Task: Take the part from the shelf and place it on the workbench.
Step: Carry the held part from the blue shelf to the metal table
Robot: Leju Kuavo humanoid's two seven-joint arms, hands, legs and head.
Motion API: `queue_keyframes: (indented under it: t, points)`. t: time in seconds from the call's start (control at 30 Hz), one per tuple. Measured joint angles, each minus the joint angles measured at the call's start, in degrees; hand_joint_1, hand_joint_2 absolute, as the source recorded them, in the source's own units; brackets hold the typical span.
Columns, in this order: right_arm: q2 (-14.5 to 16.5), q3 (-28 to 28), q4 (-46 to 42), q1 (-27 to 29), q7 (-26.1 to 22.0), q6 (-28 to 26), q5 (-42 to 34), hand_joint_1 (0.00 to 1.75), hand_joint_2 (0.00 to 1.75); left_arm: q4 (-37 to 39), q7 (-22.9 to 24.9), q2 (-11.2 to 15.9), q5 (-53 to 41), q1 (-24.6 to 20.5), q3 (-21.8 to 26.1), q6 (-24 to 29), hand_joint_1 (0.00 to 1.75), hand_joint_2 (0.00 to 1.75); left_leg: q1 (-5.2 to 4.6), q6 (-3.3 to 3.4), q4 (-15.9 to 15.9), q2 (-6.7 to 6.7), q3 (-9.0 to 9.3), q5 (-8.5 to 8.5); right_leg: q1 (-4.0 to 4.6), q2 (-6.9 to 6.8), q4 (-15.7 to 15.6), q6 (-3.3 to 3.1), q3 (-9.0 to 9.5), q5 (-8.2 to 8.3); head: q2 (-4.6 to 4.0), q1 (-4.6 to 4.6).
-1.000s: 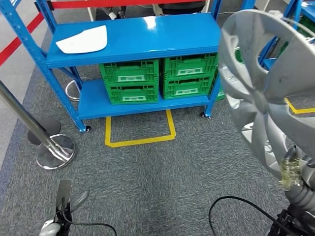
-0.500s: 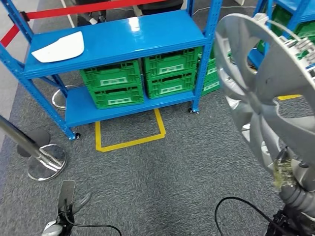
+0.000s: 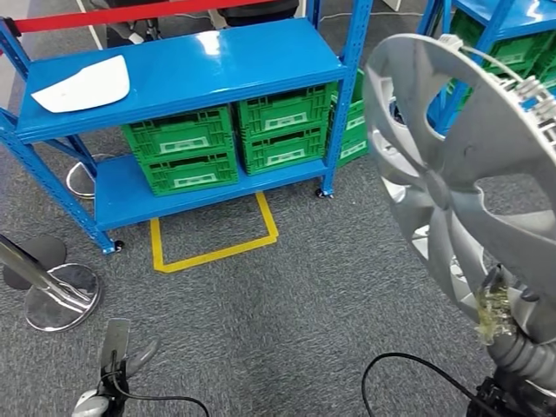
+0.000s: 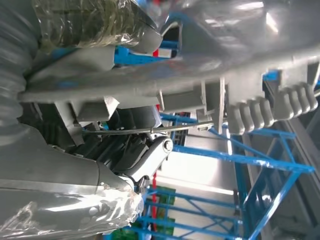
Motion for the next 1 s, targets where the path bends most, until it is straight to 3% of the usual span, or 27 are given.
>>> queue_keyframes:
  t: [0.07, 0.1, 0.13, 0.2, 0.27, 0.4, 0.47, 0.53, 0.57, 0.6, 0.63, 0.67, 0.73, 0.8, 0.87, 0.93, 1.0]
  points:
    - [-0.1, 0.2, 0.0, 0.1, -0.1, 0.0, 0.0, 1.75, 1.75, 0.0, 0.0, 0.0, 0.0, 0.1, 0.0, -0.1, 0.00, 1.75, -0.07, 0.03, 0.0, 0.79, -0.03, -0.02, -0.21, -0.43, 6.6, 0.37, -2.99, -2.41, 0.01, 0.00]
    - [-0.1, 0.3, 0.0, 0.1, -0.1, 0.0, 0.0, 1.75, 1.75, 0.0, 0.0, 0.1, 0.1, 0.1, 0.0, -0.1, 0.00, 1.75, -0.09, 0.01, 0.0, 1.16, -0.02, -0.03, -0.27, -0.53, 7.2, 0.47, -3.20, -2.10, 0.01, 0.03]
    - [-0.1, 0.3, 0.0, 0.1, -0.2, 0.0, 0.1, 1.75, 1.75, 0.0, 0.0, 0.1, 0.1, 0.1, 0.0, -0.1, 0.00, 1.75, -0.10, -0.02, 0.1, 1.49, 0.01, -0.05, -0.30, -0.65, 5.8, 0.49, -2.45, -0.96, 0.00, 0.03]
    - [-0.2, 0.4, 0.0, 0.1, -0.3, 0.1, 0.2, 1.75, 1.75, 0.0, 0.0, 0.0, 0.1, 0.0, -0.1, -0.2, 0.00, 1.75, -0.11, -0.23, 0.1, 2.09, 0.16, -0.18, -0.30, -1.63, -2.2, 0.36, 1.73, 2.68, -0.01, 0.05]
    - [-0.2, 0.5, 0.0, 0.0, -0.4, 0.2, 0.3, 1.75, 1.75, 0.0, 0.0, 0.1, 0.1, 0.0, -0.3, -0.2, 0.00, 1.75, -0.39, -0.75, 0.3, 2.61, 0.20, -0.35, -0.06, -2.79, -8.3, -0.21, 5.12, 4.35, -0.01, 0.00]
    - [-0.2, 0.7, -0.1, 0.1, -0.4, 0.9, 0.1, 1.75, 1.75, 0.0, -0.1, 0.0, 0.5, 0.1, -0.8, -0.1, 0.00, 1.75, -0.43, -2.00, 0.6, 3.11, 0.09, -0.88, 0.10, -1.83, -9.4, -1.65, 5.53, 4.46, -0.01, -0.07]
    - [-0.3, 0.9, -0.1, 0.0, -0.5, 1.0, 0.0, 1.75, 1.75, 0.0, -0.1, 0.0, 0.7, 0.3, -1.0, 0.0, 0.00, 1.75, -0.28, -2.55, 4.2, 1.81, -1.36, -3.56, -0.13, -1.02, -9.6, -2.26, 5.55, 4.77, 0.00, -0.22]
    - [-0.3, 1.2, -0.1, 0.1, -0.6, 1.0, -0.1, 1.75, 1.75, 0.0, -0.1, 0.0, 0.9, 0.6, -1.0, 0.1, 0.00, 1.75, -0.24, -2.72, 11.9, 0.78, -4.65, -7.39, -0.08, -0.06, -9.6, -2.46, 5.50, 4.84, -0.01, -0.33]
    - [-0.3, 1.2, -0.1, 0.1, -0.6, 1.0, -0.1, 1.75, 1.75, 0.0, -0.1, 0.0, 0.9, 0.9, -1.0, 0.1, 0.00, 1.75, -0.25, -2.70, 15.2, 0.66, -6.18, -8.49, -0.01, 0.54, -9.5, -2.50, 5.50, 4.86, -0.01, -0.33]
    - [-0.3, 1.3, -0.1, 0.1, -0.6, 1.0, -0.1, 1.75, 1.75, 0.0, -0.1, 0.0, 1.0, 1.1, -1.0, 0.2, 0.00, 1.75, -0.26, -2.61, 16.9, 0.59, -7.04, -8.52, 0.07, 1.18, -9.5, -2.51, 5.50, 4.87, -0.01, -0.33]
    - [-0.3, 1.4, -0.1, 0.2, -0.6, 1.0, -0.1, 1.75, 1.75, 0.0, -0.1, 0.0, 1.0, 1.2, -1.0, 0.2, 0.00, 1.75, -0.27, -2.41, 16.4, 0.46, -6.90, -7.35, 0.16, 1.88, -9.5, -2.52, 5.52, 4.88, -0.01, -0.33]
    - [-0.3, 1.5, -0.1, 0.2, -0.6, 1.0, -0.1, 1.75, 1.75, 0.0, -0.1, 0.0, 1.0, 1.2, -1.1, 0.2, 0.00, 1.75, -0.29, -2.10, 13.7, 0.09, -5.73, -5.29, 0.24, 2.57, -9.5, -2.51, 5.58, 4.88, -0.01, -0.33]
    - [-0.3, 1.6, -0.1, 0.1, -0.7, 0.9, -0.1, 1.75, 1.75, 0.0, -0.1, 0.2, 1.1, 1.3, -1.1, 0.2, 0.00, 1.75, -0.28, -1.16, 6.2, -2.22, -2.39, -1.21, 0.38, 3.86, -9.4, -2.44, 5.57, 4.92, -0.01, -0.27]
    - [-0.3, 1.7, -0.1, 0.1, -0.7, 0.9, 0.0, 1.75, 1.75, 0.0, -0.2, 0.4, 1.1, 1.3, -1.1, 0.2, 0.00, 1.75, -0.32, -0.48, 1.9, -4.12, -0.48, -0.05, 0.25, 5.07, -9.2, -2.07, 5.08, 5.12, -0.01, -0.32]
    - [-0.3, 1.7, -0.1, 0.2, -0.8, 1.0, 0.0, 1.75, 1.75, 0.0, -0.3, 0.5, 1.2, 1.2, -1.2, 0.2, 0.00, 1.75, -0.34, -0.33, 0.8, -3.62, -0.22, -0.34, 0.05, 6.24, -9.3, -1.38, 4.39, 5.46, -0.01, -0.46]
    - [-0.3, 1.7, -0.2, 0.3, -0.8, 1.0, 0.1, 1.75, 1.75, -0.1, -0.3, 0.4, 1.2, 0.9, -1.2, 0.1, 0.00, 1.75, -0.09, -0.22, 0.0, -2.26, -0.03, -0.06, 0.19, 4.87, -8.3, -0.81, 3.38, 4.79, -0.01, -0.27]
    - [-0.3, 1.9, -0.2, 0.2, -0.9, 1.0, 0.3, 1.75, 1.75, -0.2, -0.4, 0.3, 1.2, 0.9, -1.2, 0.1, 0.00, 1.75, 0.03, -0.02, -0.4, -0.75, 0.14, 0.15, 0.22, 1.48, -3.0, -0.33, 0.69, 1.80, 0.00, 0.10]
